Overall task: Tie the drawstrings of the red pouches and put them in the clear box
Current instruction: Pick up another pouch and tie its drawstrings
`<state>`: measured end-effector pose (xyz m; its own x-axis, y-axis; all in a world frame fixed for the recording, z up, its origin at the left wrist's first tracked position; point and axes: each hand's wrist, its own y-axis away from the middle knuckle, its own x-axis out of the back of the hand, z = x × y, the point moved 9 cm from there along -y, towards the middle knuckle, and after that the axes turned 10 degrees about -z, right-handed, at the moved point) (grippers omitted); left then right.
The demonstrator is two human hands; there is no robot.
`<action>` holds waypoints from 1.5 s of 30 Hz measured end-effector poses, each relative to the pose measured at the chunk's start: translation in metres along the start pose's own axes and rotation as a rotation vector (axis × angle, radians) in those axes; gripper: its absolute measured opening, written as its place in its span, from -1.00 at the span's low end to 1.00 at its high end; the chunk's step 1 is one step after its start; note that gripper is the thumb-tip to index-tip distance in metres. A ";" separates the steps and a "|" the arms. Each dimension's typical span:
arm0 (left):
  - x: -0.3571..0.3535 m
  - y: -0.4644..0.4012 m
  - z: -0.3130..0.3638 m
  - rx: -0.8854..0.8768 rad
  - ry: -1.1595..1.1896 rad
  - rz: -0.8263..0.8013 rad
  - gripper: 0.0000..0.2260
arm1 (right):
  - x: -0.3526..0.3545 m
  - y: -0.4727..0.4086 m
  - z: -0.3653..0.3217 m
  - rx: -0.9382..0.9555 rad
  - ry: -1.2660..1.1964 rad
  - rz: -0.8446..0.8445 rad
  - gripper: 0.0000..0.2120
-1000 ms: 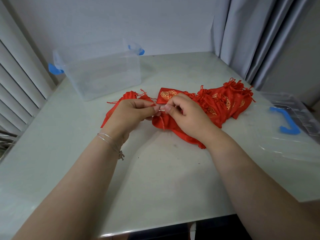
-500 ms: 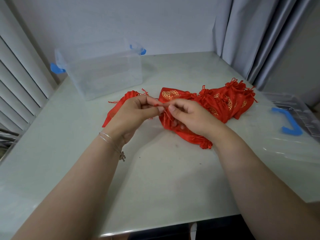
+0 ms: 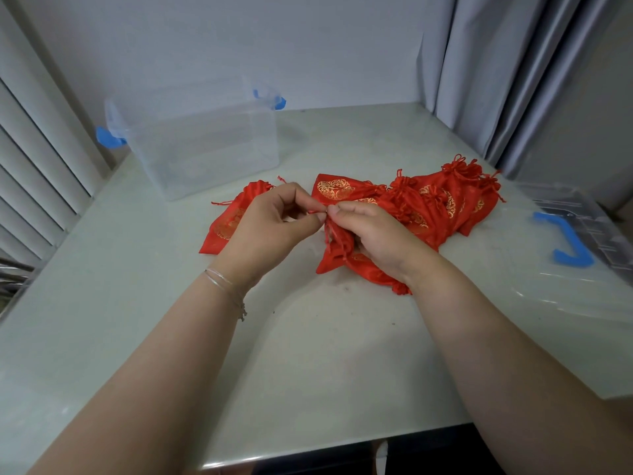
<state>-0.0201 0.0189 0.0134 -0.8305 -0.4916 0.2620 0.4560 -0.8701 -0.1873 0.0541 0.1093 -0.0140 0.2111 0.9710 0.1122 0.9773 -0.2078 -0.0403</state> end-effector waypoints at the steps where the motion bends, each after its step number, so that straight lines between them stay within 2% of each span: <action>1: 0.001 0.000 -0.001 0.004 -0.017 0.001 -0.90 | 0.002 0.001 -0.003 0.017 0.113 0.025 -0.69; 4: 0.002 -0.001 -0.004 0.038 -0.094 0.007 -0.88 | 0.003 0.005 -0.017 0.113 0.464 0.131 -0.69; 6: 0.003 -0.001 -0.004 0.051 -0.171 0.018 -0.84 | 0.001 0.007 -0.024 0.183 0.587 0.175 -0.75; 8: 0.003 -0.001 -0.004 0.077 -0.274 0.015 -0.87 | -0.002 0.007 -0.026 0.216 0.696 0.178 -0.82; 11: 0.004 -0.002 -0.010 0.110 -0.402 0.014 -0.94 | -0.006 0.007 -0.026 0.219 0.787 0.177 -0.83; 13: 0.008 -0.002 -0.007 0.063 -0.463 0.070 -0.93 | -0.001 0.008 -0.026 0.196 0.725 0.232 -0.71; 16: 0.004 0.001 0.008 -0.067 -0.472 0.102 -0.88 | 0.013 0.006 -0.016 0.053 0.535 0.270 -0.54; 18: 0.001 0.002 0.016 -0.125 -0.497 0.100 -0.86 | 0.017 0.005 -0.004 -0.030 0.317 0.232 -0.64; 20: 0.001 0.003 0.019 -0.156 -0.500 0.099 -0.86 | 0.016 0.004 0.009 -0.081 -0.045 0.170 -0.82; 21: 0.000 0.003 0.020 -0.173 -0.513 0.096 -0.85 | 0.014 0.004 0.013 -0.097 -0.176 0.139 -0.84; 25: -0.004 0.005 0.030 -0.239 -0.618 0.101 -0.84 | 0.014 0.004 0.015 -0.121 -0.247 0.078 -0.84; 27: -0.003 0.005 0.028 -0.220 -0.576 0.089 -0.84 | 0.015 0.004 0.012 -0.107 -0.230 0.055 -0.86; 29: -0.002 0.004 0.021 -0.174 -0.468 0.064 -0.84 | 0.016 0.005 0.006 -0.066 -0.153 0.040 -0.86; 33: -0.002 0.002 0.015 -0.124 -0.353 0.030 -0.80 | 0.017 0.005 -0.009 0.032 0.201 0.065 -0.86; 35: 0.001 0.002 0.015 -0.111 -0.325 0.043 -0.76 | 0.014 0.004 -0.010 0.035 0.250 0.067 -0.85; 42: 0.014 0.001 0.015 -0.118 -0.493 0.152 -0.93 | 0.001 0.003 -0.014 -0.006 0.659 0.060 -0.96; 45: 0.016 0.000 0.012 -0.120 -0.521 0.162 -0.94 | -0.002 0.002 -0.013 -0.044 0.789 0.005 -0.85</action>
<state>-0.0293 0.0107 0.0290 -0.4705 -0.5981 0.6487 0.4996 -0.7866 -0.3628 0.0553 0.1052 -0.0013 0.1480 0.6026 0.7842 0.9727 -0.2321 -0.0052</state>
